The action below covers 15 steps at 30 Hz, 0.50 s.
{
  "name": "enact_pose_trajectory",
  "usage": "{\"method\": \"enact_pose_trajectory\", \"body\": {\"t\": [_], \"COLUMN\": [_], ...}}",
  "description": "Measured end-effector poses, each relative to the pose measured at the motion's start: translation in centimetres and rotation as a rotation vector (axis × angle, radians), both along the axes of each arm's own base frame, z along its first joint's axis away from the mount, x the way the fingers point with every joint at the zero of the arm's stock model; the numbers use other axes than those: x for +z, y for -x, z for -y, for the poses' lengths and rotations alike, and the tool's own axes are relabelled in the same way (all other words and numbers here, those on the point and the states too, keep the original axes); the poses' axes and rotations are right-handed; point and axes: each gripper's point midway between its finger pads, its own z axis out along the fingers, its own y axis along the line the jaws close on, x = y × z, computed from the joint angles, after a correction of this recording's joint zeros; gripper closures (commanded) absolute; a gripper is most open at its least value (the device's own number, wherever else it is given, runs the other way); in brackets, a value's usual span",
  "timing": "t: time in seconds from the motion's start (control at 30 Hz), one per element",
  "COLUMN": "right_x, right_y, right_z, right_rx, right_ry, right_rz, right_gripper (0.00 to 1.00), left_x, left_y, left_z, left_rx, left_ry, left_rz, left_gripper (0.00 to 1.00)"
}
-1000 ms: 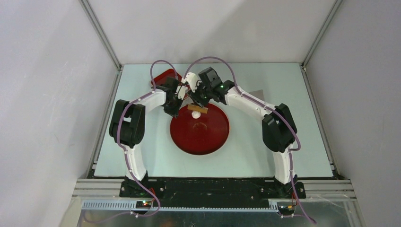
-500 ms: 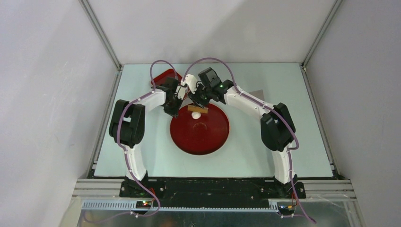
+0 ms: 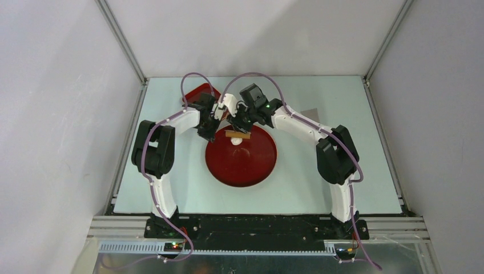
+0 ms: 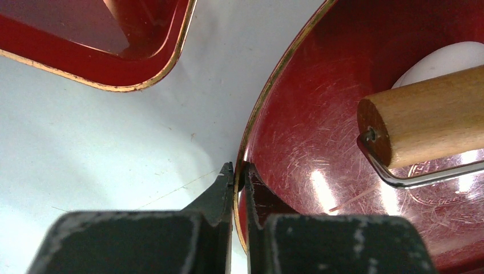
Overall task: Roll out the dumpling wrappers from the dough
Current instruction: Flatten out the dough on the work surface.
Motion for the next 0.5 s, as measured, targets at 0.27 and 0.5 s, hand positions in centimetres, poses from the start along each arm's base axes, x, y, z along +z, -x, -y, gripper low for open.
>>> {"method": "enact_pose_trajectory", "body": {"t": [0.27, 0.5], "right_x": [-0.38, -0.62], "right_y": [0.28, 0.45], "right_z": [0.09, 0.13], "right_rx": [0.015, 0.021], "right_ry": [-0.001, -0.003], "right_rz": [0.006, 0.006], "right_gripper": [1.0, 1.0], "left_x": [0.0, -0.01], "left_y": [0.0, 0.01], "left_z": [0.01, 0.01], "left_rx": [0.0, 0.0], "left_ry": [0.0, 0.0], "left_rz": [0.0, -0.001], "left_gripper": [1.0, 1.0]}}
